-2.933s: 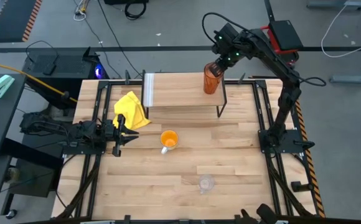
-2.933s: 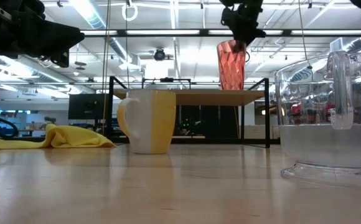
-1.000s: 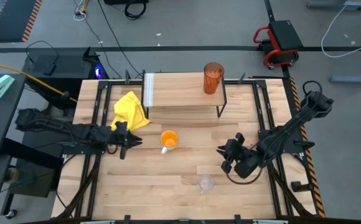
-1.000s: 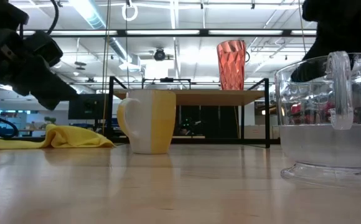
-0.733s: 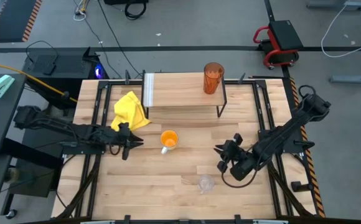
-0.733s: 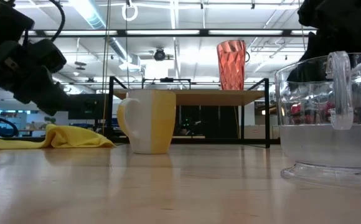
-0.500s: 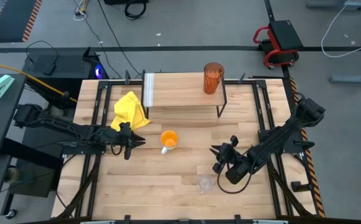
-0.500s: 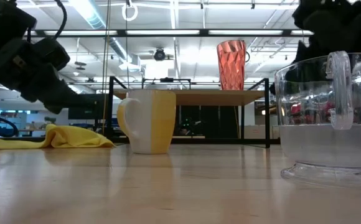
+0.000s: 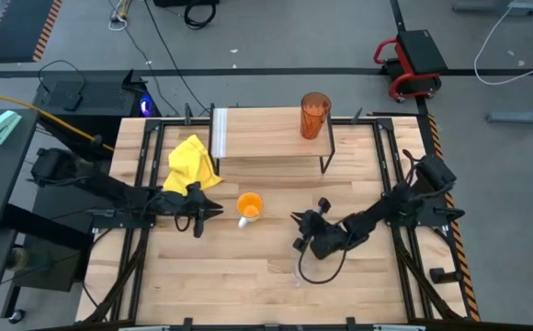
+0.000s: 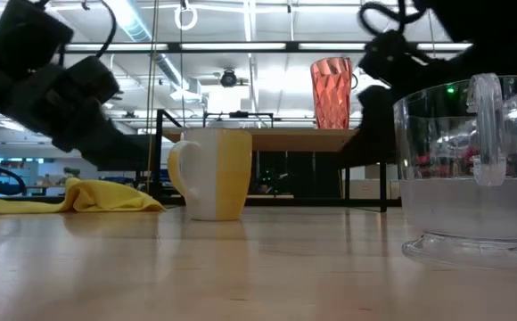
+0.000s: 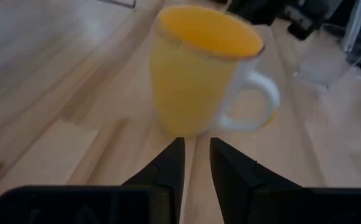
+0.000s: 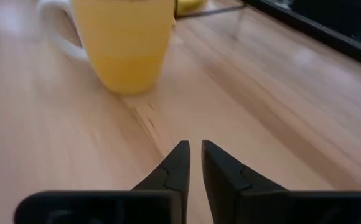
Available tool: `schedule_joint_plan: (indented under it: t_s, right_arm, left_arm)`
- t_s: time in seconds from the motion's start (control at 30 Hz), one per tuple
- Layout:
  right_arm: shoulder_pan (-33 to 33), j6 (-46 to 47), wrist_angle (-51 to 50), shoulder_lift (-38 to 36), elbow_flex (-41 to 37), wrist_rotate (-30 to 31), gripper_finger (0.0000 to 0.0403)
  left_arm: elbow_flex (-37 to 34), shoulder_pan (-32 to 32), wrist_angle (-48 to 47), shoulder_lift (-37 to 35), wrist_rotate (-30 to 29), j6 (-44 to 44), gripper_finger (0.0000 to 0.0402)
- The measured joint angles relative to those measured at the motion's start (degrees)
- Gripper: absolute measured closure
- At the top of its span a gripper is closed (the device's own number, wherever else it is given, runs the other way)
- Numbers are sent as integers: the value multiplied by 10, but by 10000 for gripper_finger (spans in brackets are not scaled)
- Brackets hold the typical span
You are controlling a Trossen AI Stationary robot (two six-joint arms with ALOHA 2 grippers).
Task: Stack small to large cups/mugs on shelf
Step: Adjust the yellow mugs on the table
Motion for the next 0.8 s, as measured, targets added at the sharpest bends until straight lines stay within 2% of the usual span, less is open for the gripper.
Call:
schedule_joint_plan:
  t_s: [0.17,0.3,0.4,0.57,0.8]
  right_arm:
    - [-26,-81,78,2,0,-31,380]
    - [-31,-105,105,3,0,-40,395]
    - [-32,-112,127,7,0,-80,398]
    - [-36,-147,180,18,4,-110,399]
    - [-56,-180,182,42,39,-147,400]
  left_arm:
    - [50,0,-4,79,0,31,322]
    - [80,0,-6,134,0,42,323]
    - [97,1,-4,165,0,42,320]
    - [126,13,-2,207,2,42,322]
    - [172,20,-1,248,28,56,324]
